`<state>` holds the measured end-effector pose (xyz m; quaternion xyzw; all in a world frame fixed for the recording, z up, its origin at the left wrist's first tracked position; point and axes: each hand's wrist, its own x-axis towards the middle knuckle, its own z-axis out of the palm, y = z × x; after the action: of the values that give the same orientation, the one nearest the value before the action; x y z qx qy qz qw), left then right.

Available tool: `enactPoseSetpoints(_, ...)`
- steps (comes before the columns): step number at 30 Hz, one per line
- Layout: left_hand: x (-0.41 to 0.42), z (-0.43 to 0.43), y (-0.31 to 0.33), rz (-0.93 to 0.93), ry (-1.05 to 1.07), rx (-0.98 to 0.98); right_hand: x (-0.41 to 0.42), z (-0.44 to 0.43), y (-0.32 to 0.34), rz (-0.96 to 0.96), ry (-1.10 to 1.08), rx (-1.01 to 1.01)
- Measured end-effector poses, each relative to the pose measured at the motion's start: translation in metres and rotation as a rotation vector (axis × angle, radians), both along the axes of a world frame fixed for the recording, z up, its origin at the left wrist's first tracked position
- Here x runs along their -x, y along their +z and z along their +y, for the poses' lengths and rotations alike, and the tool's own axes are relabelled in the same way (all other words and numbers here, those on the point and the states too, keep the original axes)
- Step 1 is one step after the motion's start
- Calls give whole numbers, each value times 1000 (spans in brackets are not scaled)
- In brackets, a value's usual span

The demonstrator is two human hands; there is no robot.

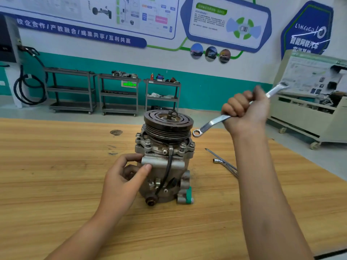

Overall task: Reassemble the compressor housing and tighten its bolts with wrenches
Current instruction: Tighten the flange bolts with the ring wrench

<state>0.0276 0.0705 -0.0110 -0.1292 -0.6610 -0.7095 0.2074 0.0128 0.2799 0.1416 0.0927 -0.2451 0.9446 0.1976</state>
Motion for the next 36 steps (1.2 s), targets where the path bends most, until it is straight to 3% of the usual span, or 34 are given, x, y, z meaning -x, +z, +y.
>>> enactPoseSetpoints(3, 0, 0, 0, 2, 5, -3, 25, 8, -16, -167, 104, 51)
enactPoseSetpoints(14, 0, 0, 0, -11, 1, -8, 71, -3, -32, -420, 314, -52)
enactPoseSetpoints(20, 1, 0, -1, 6, 18, -7, 59, 14, -62, -351, 245, 262)
enactPoseSetpoints(24, 2, 1, -3, 10, 22, -4, 22, 15, -68, -195, -6, 270)
enactPoseSetpoints(28, 1, 1, -3, 23, 24, -6, -29, -4, -90, 61, -259, 13)
enactPoseSetpoints(36, 4, 1, -7, 34, 28, 8, -53, -80, -120, 532, -968, -964)
